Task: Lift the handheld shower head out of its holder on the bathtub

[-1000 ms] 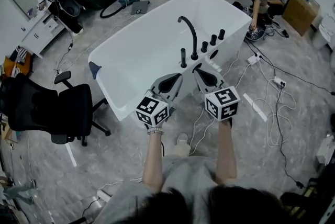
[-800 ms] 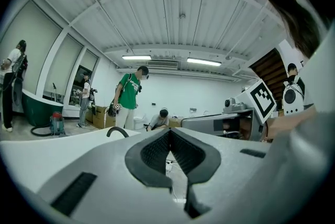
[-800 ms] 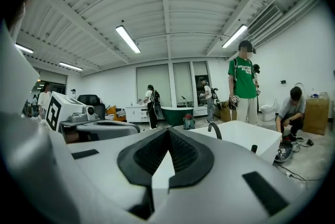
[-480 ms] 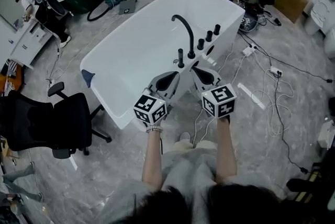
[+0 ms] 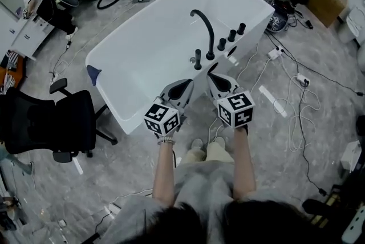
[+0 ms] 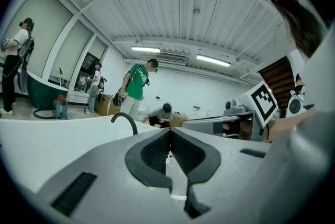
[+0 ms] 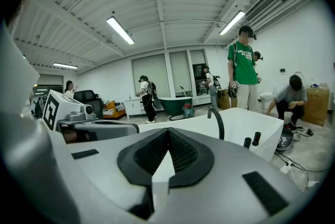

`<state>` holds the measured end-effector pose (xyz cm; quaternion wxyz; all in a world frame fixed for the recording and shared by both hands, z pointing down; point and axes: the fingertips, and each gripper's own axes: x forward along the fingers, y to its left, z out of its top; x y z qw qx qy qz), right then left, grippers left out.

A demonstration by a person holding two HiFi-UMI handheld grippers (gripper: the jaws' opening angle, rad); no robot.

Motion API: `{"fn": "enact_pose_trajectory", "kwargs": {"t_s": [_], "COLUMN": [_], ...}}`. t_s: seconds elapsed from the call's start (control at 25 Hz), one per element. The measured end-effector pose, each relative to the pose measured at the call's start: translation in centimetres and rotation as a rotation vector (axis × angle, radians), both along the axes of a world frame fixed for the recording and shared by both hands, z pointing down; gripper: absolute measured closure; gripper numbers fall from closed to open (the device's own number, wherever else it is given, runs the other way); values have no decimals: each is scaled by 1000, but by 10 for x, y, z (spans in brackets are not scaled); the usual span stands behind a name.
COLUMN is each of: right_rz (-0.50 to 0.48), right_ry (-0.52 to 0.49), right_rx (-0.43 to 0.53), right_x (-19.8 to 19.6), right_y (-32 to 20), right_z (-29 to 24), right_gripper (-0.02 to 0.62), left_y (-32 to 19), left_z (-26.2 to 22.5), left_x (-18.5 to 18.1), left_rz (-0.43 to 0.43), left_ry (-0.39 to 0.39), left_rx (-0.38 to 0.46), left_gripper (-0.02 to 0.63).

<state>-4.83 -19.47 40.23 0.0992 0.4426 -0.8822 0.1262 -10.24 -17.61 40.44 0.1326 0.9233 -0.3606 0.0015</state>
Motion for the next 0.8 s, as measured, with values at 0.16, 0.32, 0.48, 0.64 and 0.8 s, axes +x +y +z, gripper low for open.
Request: {"fn": "enact_pose_trajectory", "kwargs": {"t_s": [0.16,0.32,0.48,0.64,0.8], "right_rz": [-41,-89,-125,-152,-174], "right_ry": [2,10,16,32,51], "right_rx": [-25,-44,-57,-65,-95], "right_x": [4,12,23,29,25], "right_y": [-13,-28,-46,-66,-84], "right_z": [9,19,29,41,64], "right_gripper": [595,595,595,595,594], "left_y": [-12,-26,-41,-54,-69], "left_z": [7,16,25,34,48], "left_x": [6,18,27,33,33], "left_rz": [-42,-86,-134,-179,-192], "left_ry": [4,-2,-6,15,14], "left_rx": [-21,-40,-55,-71,-100], "left_gripper": [601,601,601,601,601]}}
